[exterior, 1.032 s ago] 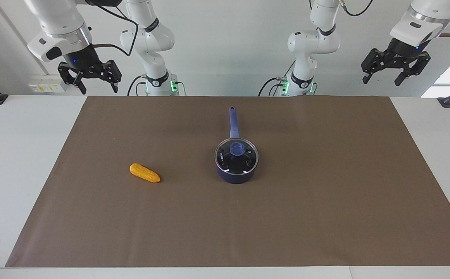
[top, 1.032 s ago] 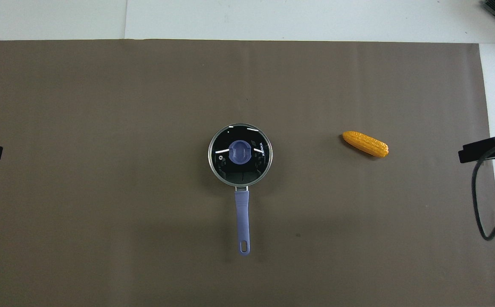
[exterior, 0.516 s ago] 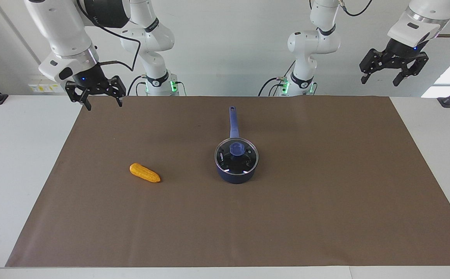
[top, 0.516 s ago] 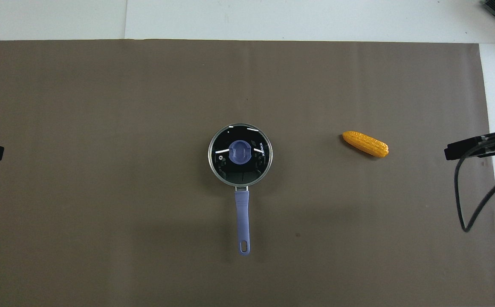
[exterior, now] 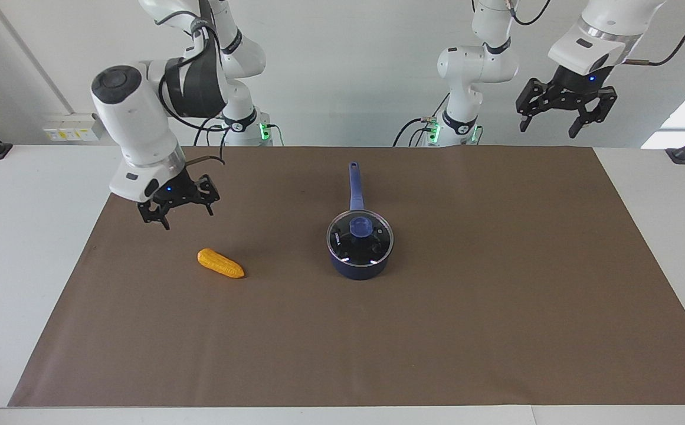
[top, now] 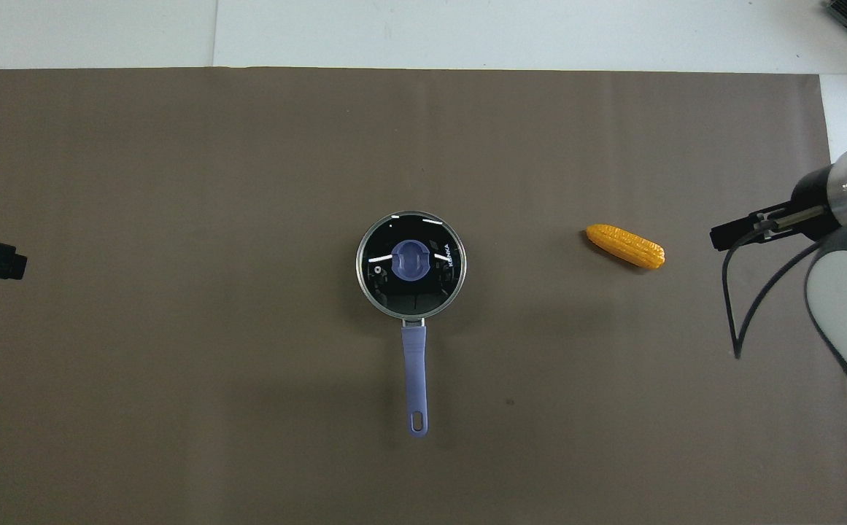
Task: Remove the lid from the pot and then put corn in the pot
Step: 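Reach the left gripper to the pot lid while the right gripper reaches the corn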
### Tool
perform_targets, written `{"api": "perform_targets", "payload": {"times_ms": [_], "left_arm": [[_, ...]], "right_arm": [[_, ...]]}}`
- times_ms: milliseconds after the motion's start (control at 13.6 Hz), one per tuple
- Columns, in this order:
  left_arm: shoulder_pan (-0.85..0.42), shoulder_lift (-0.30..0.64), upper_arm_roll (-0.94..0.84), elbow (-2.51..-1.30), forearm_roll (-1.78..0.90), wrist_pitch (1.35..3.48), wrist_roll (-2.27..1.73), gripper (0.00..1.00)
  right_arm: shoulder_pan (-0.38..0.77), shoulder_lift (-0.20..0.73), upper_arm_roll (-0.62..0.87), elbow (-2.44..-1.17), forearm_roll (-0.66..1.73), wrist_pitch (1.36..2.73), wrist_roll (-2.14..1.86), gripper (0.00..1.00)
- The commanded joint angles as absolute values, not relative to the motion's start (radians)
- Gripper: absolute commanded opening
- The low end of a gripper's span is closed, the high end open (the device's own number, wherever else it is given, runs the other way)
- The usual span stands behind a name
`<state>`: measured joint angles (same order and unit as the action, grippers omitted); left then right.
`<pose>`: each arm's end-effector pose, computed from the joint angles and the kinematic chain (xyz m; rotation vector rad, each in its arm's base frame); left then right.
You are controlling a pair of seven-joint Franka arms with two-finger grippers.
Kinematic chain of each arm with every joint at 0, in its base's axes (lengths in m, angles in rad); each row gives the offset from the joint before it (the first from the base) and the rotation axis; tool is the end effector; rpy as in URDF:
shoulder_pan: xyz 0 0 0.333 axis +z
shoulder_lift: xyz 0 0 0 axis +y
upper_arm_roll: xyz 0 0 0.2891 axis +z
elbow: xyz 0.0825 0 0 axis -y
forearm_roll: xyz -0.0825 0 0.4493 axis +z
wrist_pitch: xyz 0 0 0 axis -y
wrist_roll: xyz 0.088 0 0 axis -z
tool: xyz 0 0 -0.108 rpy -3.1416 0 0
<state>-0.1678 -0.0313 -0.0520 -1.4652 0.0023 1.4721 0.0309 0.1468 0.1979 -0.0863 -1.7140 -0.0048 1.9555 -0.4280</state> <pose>0.5848 -0.1309 0.6630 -3.1161 0.3922 -0.0602 0.6799 0.0436 0.4241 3.0181 0.7582 0.0617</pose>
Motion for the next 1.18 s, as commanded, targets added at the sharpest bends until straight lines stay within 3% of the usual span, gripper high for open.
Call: {"api": "perform_targets", "payload": {"times_ms": [0, 295, 589, 811, 1105], "left_arm": [[-0.267, -0.054, -0.040, -1.572, -0.006, 1.580, -0.053, 1.00], [-0.426, -0.005, -0.040, -1.652, -0.006, 1.738, -0.236, 1.00], [-0.547, 0.096, -0.038, -1.649, 0.005, 1.880, -0.408, 1.00], [-0.661, 0.226, -0.038, -1.635, 0.096, 1.966, -0.576, 1.00], [-0.692, 0.320, -0.040, -1.612, 0.127, 2.048, -0.670, 1.00]], "right_arm": [[0.155, 0.236, -0.083, -1.765, 0.018, 2.051, -0.569, 1.00], [0.153, 0.273, -0.083, -1.877, 0.018, 2.152, -0.816, 1.00], [0.147, 0.294, -0.084, -1.999, 0.020, 2.285, -0.983, 1.00], [0.141, 0.324, -0.084, -2.006, 0.020, 2.325, -1.006, 1.00], [0.141, 0.333, -0.084, -2.008, 0.018, 2.338, -1.012, 1.00]]}}
